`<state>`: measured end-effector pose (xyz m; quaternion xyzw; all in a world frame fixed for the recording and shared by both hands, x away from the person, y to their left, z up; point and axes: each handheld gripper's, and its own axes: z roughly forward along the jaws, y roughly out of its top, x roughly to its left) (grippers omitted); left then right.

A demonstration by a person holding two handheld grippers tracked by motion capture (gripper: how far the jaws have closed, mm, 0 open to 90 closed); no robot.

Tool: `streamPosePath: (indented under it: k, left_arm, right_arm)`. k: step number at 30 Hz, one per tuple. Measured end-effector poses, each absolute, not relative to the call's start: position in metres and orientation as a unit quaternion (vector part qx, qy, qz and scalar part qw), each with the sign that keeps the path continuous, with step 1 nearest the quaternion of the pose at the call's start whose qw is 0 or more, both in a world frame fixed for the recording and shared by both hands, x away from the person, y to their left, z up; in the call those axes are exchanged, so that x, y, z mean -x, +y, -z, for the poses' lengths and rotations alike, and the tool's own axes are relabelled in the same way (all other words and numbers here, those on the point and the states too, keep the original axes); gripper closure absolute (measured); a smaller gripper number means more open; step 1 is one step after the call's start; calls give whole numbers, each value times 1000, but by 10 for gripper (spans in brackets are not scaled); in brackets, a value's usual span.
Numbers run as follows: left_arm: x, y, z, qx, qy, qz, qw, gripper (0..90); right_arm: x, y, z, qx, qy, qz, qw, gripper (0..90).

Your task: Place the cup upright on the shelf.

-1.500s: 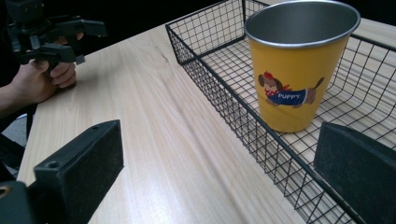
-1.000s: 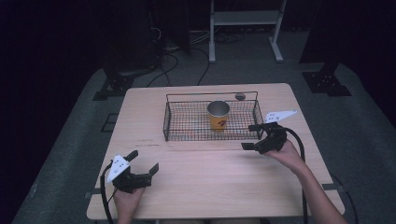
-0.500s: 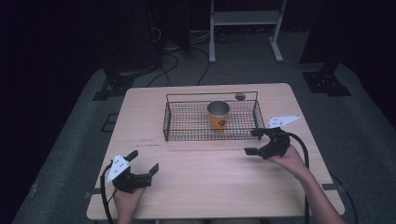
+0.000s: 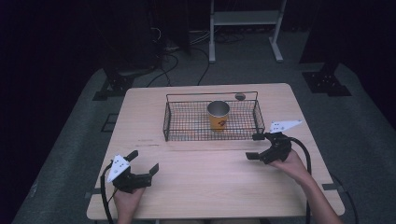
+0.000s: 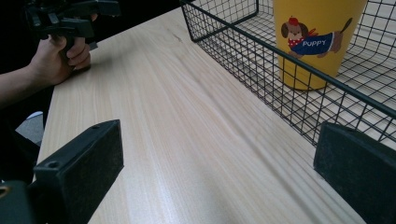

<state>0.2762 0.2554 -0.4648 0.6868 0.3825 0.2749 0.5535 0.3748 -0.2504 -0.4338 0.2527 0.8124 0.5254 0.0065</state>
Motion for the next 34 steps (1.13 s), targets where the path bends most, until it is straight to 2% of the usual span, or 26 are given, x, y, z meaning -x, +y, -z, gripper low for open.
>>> streamPosePath:
  k: [23, 34]
  left_arm:
    - [-276, 255, 465, -687, 382, -276, 553, 0]
    - [-276, 255, 465, -687, 382, -276, 552, 0]
  right_arm:
    - [-349, -257, 447, -256, 805, -534, 20, 9]
    - [-324, -271, 472, -286, 752, -592, 32, 9]
